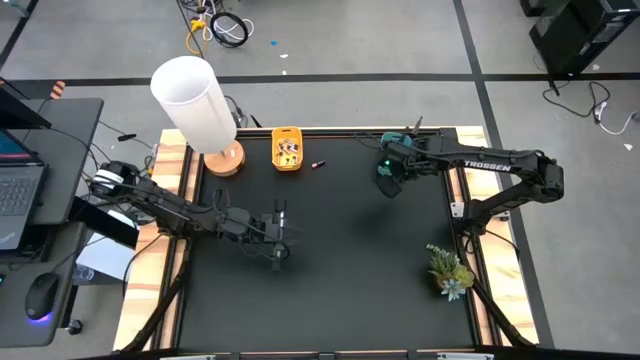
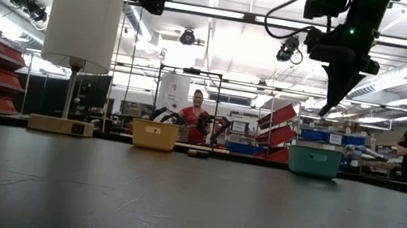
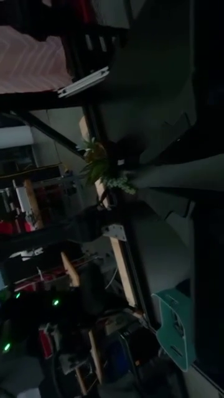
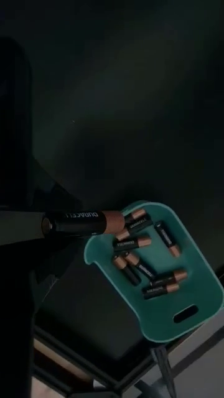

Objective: Sort batteries
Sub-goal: Put the black battery into the blue bin

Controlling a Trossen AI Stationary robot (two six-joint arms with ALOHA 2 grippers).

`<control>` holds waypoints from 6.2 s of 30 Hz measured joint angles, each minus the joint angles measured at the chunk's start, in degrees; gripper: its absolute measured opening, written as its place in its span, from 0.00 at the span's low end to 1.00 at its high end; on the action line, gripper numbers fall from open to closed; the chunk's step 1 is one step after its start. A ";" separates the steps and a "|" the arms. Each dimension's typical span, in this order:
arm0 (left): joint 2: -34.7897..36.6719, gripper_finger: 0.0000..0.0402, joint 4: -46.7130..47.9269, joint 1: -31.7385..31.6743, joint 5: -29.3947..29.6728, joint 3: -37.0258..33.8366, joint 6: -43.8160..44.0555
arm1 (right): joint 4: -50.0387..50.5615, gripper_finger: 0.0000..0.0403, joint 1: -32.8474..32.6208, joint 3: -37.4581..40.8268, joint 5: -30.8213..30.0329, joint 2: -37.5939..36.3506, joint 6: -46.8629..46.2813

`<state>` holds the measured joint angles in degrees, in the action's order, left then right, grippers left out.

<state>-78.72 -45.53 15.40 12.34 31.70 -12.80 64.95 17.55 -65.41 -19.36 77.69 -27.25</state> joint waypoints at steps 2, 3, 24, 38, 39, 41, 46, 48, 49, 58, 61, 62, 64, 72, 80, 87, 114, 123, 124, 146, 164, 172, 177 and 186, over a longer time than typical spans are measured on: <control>-0.02 0.17 0.47 0.00 -0.02 -0.01 -0.02 | -0.03 0.12 0.82 -0.02 0.45 0.00 0.25; -0.02 0.17 0.43 -0.02 0.00 -0.01 -0.09 | -0.06 0.12 1.41 -0.02 0.90 0.00 0.35; -0.02 0.17 0.45 -0.07 1.57 -0.01 -0.32 | -12.14 0.35 20.67 1.17 1.16 15.84 13.85; -0.02 0.17 1.28 -0.07 2.84 -0.01 -1.90 | -4.46 0.44 0.51 -6.76 -2.19 2.35 1.81; -0.02 0.17 1.28 -0.07 2.82 -0.01 -1.90 | -5.55 0.44 -3.08 -5.88 -2.77 1.37 -1.23; -0.02 0.17 1.01 -0.07 2.82 -0.01 -1.79 | -8.90 0.44 -9.73 -4.16 -3.87 0.42 -7.41; -0.02 0.17 0.43 -0.07 2.80 -0.01 1.19 | -16.07 0.44 -23.19 -2.56 -6.14 3.59 -20.11; -0.02 0.17 0.04 -0.07 2.80 -0.01 3.03 | -17.79 0.44 -26.43 -2.61 -6.09 6.65 -23.45; -0.02 0.17 -0.02 -0.07 2.80 -0.01 4.19 | -18.36 0.44 -27.47 -2.81 -5.99 8.44 -24.49; 0.31 0.17 3.79 2.84 1.21 -0.97 11.12 | -36.88 0.44 -29.85 -3.04 -14.51 22.10 -16.70; 2.78 0.17 2.81 3.54 1.78 -4.00 11.85 | -42.05 0.43 -29.94 -3.06 -15.33 23.34 -14.79; 4.12 0.17 2.31 3.54 1.77 -5.02 12.62 | -42.76 0.43 -29.99 -3.06 -15.34 23.17 -14.91; 7.56 0.17 3.07 3.58 1.77 -7.67 14.30 | -42.77 0.43 -30.59 -3.06 -15.83 22.56 -14.98; 14.37 0.17 3.09 4.57 3.41 -13.41 17.12 | -48.89 0.42 -32.11 -3.15 -23.01 21.77 -14.53; 14.51 0.17 5.22 6.40 3.08 -13.30 16.23 | -53.07 0.42 -32.07 -3.05 -22.57 29.81 -13.05; 15.40 0.17 7.72 6.38 3.91 -13.33 13.98 | -48.52 0.42 -27.23 -3.04 -17.28 30.18 -13.68; 16.63 0.17 8.29 0.37 16.23 -15.20 8.32 | -58.07 0.42 7.77 -3.08 16.92 31.89 32.48; 16.59 0.17 -0.39 -6.46 13.01 -18.07 8.52 | -47.99 0.42 9.18 -10.75 19.11 31.93 37.97; 16.59 0.17 -0.60 -7.08 13.14 -17.85 8.47 | -47.56 0.42 9.15 -12.04 19.11 31.98 38.77; 16.59 0.17 -6.46 -10.62 13.75 -17.41 6.00 | -31.28 0.42 11.14 -29.09 23.73 46.97 49.51; 16.50 0.17 -8.79 -10.93 13.99 -17.39 5.34 | -28.57 0.42 7.32 -34.01 18.52 46.86 49.69; 16.48 0.17 -10.41 -10.96 13.99 -17.39 4.04 | -26.18 0.42 6.99 -40.31 18.33 50.11 46.53; 16.48 0.17 -10.01 -10.97 13.99 -17.39 3.93 | -20.56 0.42 5.49 -47.53 16.70 56.53 47.69; 16.48 0.17 -9.22 -10.97 13.99 -17.39 3.82 | -16.03 0.42 7.91 -49.47 18.30 57.42 48.76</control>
<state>-62.24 -54.75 4.43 26.33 14.31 -8.97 48.92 25.46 -114.87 -1.06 135.11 21.51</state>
